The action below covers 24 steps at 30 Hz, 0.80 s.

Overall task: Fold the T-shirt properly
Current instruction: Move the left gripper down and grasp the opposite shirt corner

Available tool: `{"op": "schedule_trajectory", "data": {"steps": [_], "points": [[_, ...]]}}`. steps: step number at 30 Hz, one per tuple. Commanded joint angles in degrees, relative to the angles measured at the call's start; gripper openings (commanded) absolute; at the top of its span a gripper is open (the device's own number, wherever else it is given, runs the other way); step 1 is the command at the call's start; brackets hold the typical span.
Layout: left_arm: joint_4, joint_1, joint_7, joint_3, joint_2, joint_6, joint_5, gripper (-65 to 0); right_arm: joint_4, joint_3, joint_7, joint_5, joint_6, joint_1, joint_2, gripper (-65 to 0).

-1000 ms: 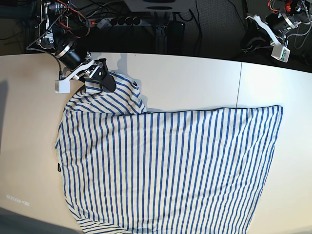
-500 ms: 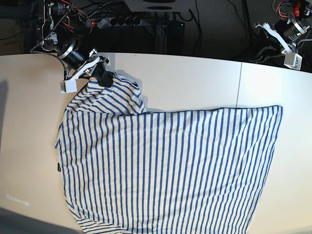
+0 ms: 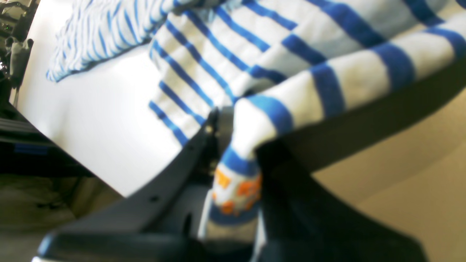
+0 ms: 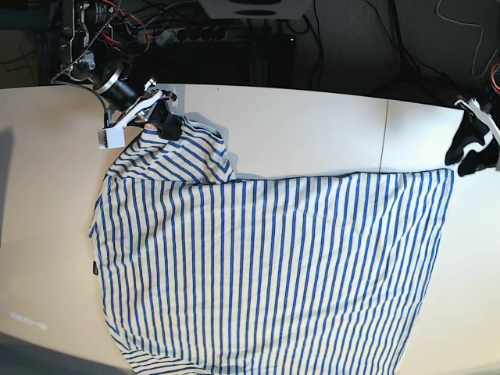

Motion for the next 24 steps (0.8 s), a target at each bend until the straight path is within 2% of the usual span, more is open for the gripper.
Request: {"op": "schedule_trajectory", "data": {"steps": [1, 5, 9, 13, 20, 24], "points": [[-1.95, -1.92, -1.14, -0.59, -1.90, 1.42, -0.39, -39.1, -0.09, 0.09, -2.23, -3.21, -0.31, -0.48, 0.48, -65.0], [-14.32, -10.51, -1.18, 3.13, -3.78, 1.97, -2.23, -36.9, -0.09, 0.09, -2.19, -3.21, -0.31, -0.46, 0.48, -65.0], [-28.30, -21.55, -2.21, 12.39, -3.82, 1.97, -2.69, -36.5, -0.09, 0.09, -2.21, -3.23, -0.31, 0.00, 0.50, -65.0], [-37.90, -30.29, -2.27, 19.71, -3.58, 1.95, -5.84, -36.5, -0.09, 0.09, -2.21, -3.26, -0.31, 0.48, 0.48, -65.0], [-39.28, -33.07, -5.97, 20.24, -3.87, 1.92, -4.31, -36.6, -0.09, 0.09, -2.23, -3.50, -0.31, 0.46, 0.48, -65.0], [-39.28, -33.05, -4.31, 20.24, -3.72, 1.92, -4.11, -36.6, -0.09, 0.09, -2.21, -3.45, -0.31, 0.46, 0.48, -65.0]]}}
